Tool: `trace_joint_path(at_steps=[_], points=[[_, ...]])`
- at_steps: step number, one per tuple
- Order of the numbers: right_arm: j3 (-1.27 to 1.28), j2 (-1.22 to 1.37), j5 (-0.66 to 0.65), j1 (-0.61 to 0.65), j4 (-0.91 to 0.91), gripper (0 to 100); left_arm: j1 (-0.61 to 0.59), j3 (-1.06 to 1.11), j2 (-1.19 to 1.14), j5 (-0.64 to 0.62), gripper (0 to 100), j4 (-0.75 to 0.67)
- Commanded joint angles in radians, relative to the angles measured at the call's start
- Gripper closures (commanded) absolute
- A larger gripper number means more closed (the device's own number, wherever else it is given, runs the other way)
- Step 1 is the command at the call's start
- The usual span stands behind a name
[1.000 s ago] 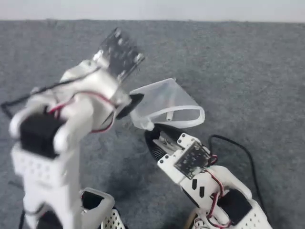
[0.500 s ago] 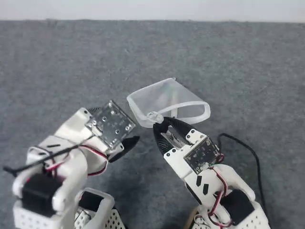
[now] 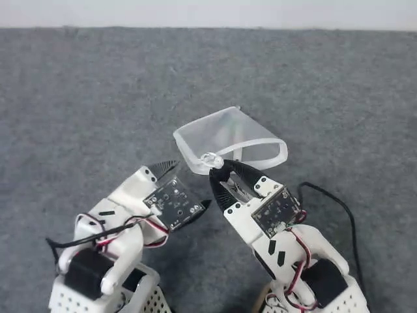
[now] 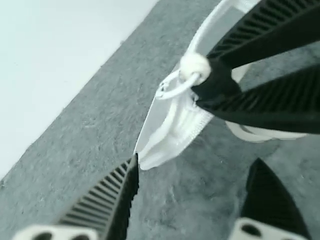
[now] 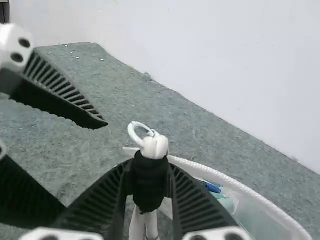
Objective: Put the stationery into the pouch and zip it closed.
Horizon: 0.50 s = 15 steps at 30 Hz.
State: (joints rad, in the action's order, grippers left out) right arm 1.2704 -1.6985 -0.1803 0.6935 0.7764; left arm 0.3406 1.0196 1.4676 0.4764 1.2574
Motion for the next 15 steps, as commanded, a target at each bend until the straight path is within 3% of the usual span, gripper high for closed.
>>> trace_joint_path(at_steps=[1, 15], points=[[-0.068, -0.035, 0.011, -0.016, 0.001, 99.4, 0.008, 0.064, 0.081, 0.008, 68, -0.109], [-0.107, -0.036, 0.003, -0.012, 0.056, 99.4, 0.101, 0.321, 0.273, 0.008, 68, -0.305]])
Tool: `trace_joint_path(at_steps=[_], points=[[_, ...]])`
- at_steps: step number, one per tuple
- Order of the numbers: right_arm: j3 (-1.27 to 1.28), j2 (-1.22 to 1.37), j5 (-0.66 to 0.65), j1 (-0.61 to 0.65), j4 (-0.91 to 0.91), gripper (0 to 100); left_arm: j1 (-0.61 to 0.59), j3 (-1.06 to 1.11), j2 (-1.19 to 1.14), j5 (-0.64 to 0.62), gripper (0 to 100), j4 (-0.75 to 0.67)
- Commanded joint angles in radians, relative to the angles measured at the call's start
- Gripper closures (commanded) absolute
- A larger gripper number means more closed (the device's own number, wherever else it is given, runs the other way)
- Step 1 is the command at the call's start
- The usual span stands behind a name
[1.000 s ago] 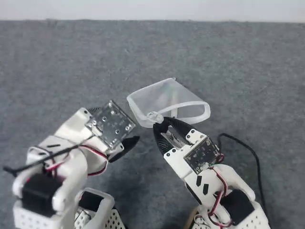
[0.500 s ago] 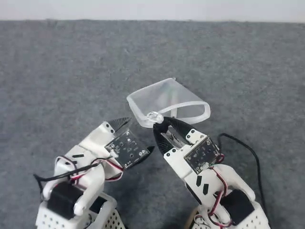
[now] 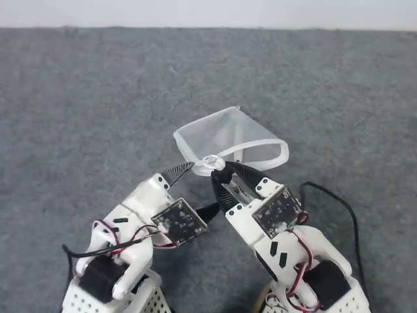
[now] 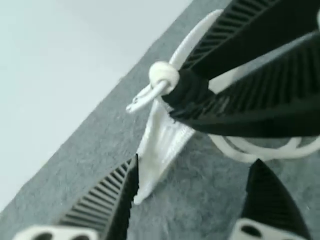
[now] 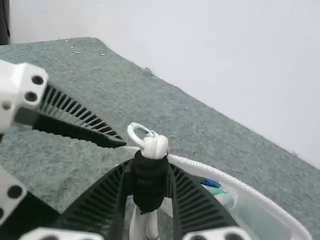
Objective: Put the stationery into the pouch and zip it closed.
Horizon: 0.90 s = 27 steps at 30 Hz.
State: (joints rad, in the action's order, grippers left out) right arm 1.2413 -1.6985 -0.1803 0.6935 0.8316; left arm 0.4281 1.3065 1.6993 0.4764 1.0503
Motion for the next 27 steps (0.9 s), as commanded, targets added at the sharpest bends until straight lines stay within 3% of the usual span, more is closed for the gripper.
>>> trace_joint_path(at_steps=[1, 12, 19, 27], points=[[-0.078, -0.036, 0.003, -0.012, 0.001, 99.4, 0.012, 0.053, 0.043, 0.008, 68, -0.126], [-0.078, -0.035, 0.002, -0.01, 0.002, 99.4, 0.031, 0.176, 0.046, 0.006, 80, -0.35], [-0.072, -0.025, 0.009, -0.039, -0.045, 99.4, 0.072, 0.217, 0.048, 0.008, 100, -0.377], [-0.072, -0.025, 0.011, -0.082, -0.064, 99.4, 0.032, 0.202, 0.048, 0.006, 96, -0.368]])
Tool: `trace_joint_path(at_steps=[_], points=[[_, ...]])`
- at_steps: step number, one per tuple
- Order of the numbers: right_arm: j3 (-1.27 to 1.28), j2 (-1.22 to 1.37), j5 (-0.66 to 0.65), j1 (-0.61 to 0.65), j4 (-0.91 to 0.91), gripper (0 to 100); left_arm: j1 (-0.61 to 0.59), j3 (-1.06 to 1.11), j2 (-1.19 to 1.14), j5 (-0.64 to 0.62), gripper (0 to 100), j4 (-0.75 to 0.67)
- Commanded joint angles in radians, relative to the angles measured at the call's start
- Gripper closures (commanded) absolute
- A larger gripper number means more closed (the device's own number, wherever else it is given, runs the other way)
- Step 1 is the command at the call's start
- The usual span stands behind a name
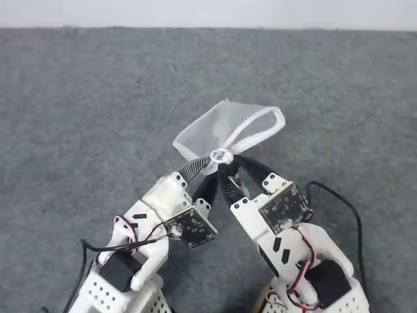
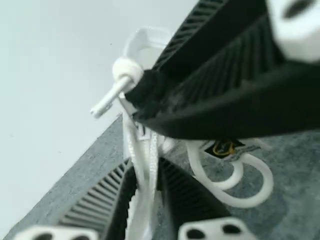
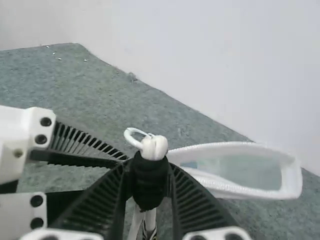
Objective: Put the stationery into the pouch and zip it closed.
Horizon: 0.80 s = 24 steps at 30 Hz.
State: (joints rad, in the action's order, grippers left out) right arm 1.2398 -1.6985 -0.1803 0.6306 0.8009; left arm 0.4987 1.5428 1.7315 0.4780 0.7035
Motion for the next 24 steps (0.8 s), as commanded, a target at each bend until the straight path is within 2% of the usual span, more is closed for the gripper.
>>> trace_joint_path(at_steps=[1, 4, 6, 14, 19, 24], points=[[-0.071, -0.025, 0.011, -0.019, -0.033, 99.4, -0.054, -0.045, 0.015, 0.003, 93, -0.012], [-0.071, -0.025, 0.011, -0.019, -0.031, 99.4, -0.077, -0.073, 0.015, -0.049, 84, 0.041], [-0.071, -0.025, 0.009, -0.019, -0.03, 99.4, -0.077, -0.091, 0.015, -0.094, 81, 0.066], [-0.071, -0.025, 0.002, -0.019, -0.027, 99.4, -0.08, -0.104, 0.015, -0.097, 81, 0.084], [-0.071, -0.025, 0.0, -0.019, -0.025, 99.4, -0.155, -0.143, 0.017, -0.101, 81, 0.084], [-0.071, -0.025, 0.0, -0.018, -0.024, 99.4, -0.163, -0.14, 0.017, -0.098, 81, 0.083]])
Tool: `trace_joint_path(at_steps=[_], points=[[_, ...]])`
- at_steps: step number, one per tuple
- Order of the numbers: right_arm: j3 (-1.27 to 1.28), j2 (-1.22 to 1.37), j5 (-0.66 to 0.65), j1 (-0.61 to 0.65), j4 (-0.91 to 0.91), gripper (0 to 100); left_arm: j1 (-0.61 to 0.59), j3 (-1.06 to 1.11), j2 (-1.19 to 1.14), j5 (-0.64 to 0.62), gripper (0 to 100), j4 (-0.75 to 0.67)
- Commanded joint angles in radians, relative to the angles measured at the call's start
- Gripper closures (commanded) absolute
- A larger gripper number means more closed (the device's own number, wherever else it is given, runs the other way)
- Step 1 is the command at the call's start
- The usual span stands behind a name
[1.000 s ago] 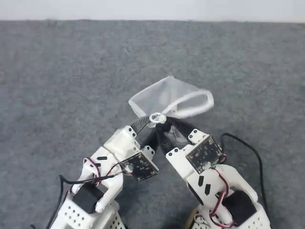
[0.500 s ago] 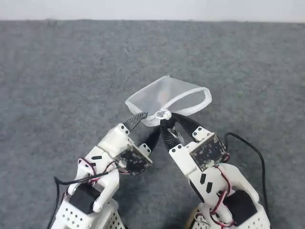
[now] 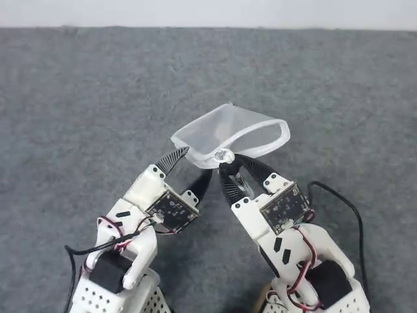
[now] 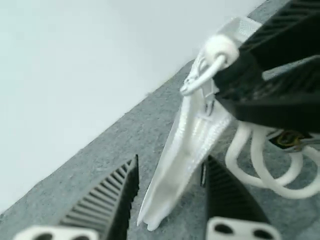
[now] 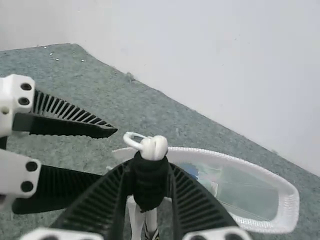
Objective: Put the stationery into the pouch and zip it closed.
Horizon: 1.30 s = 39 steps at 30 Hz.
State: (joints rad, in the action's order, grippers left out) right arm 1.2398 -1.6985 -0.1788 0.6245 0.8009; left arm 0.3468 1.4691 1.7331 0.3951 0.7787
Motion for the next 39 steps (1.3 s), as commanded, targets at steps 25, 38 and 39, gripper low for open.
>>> trace_joint_path(at_steps=[25, 38, 39], points=[[-0.074, -0.025, -0.015, 0.102, 0.028, 99.4, 0.147, 0.097, 0.012, -0.012, 88, -0.19], [-0.068, -0.024, 0.055, -0.03, -0.073, 99.4, 0.123, 0.091, 0.014, -0.014, 99, -0.15], [-0.066, -0.022, 0.068, -0.047, -0.091, 99.4, 0.115, 0.091, 0.014, -0.014, 99, -0.15]])
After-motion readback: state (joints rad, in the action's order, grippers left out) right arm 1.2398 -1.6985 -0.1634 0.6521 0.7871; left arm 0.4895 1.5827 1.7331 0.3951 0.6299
